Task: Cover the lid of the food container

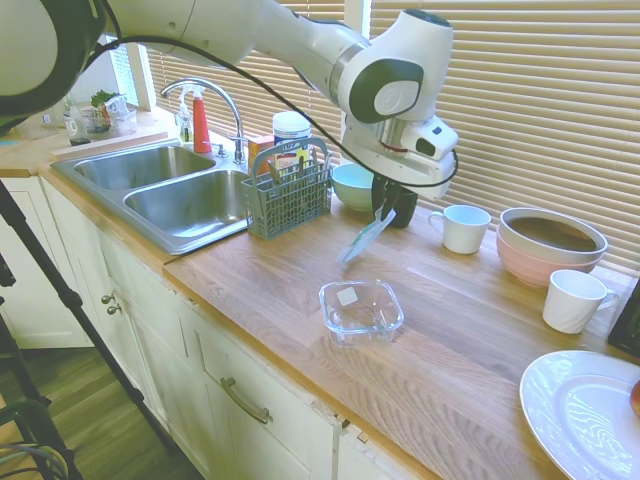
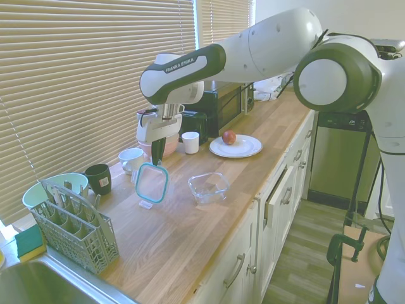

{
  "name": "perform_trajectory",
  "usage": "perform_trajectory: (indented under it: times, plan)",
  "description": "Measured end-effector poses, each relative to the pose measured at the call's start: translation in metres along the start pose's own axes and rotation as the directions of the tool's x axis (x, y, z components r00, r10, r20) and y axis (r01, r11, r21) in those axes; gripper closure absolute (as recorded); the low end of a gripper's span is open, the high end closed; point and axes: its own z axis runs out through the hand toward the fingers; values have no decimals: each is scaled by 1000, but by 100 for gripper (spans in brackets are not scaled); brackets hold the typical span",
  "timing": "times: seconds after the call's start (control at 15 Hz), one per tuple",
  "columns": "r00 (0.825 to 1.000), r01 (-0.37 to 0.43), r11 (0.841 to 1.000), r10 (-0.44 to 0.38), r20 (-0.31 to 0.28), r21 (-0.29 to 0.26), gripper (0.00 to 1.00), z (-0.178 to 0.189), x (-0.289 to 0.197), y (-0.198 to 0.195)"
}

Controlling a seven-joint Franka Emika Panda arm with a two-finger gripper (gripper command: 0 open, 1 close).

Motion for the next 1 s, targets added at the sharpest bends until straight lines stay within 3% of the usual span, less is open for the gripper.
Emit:
perform_trajectory:
  times: [0.53, 1.0]
  plan:
    - [999, -11, 1000, 11, -49, 1, 100, -40, -33, -12]
    - [993, -69, 996, 73, -94, 51, 100, -98, -80, 19]
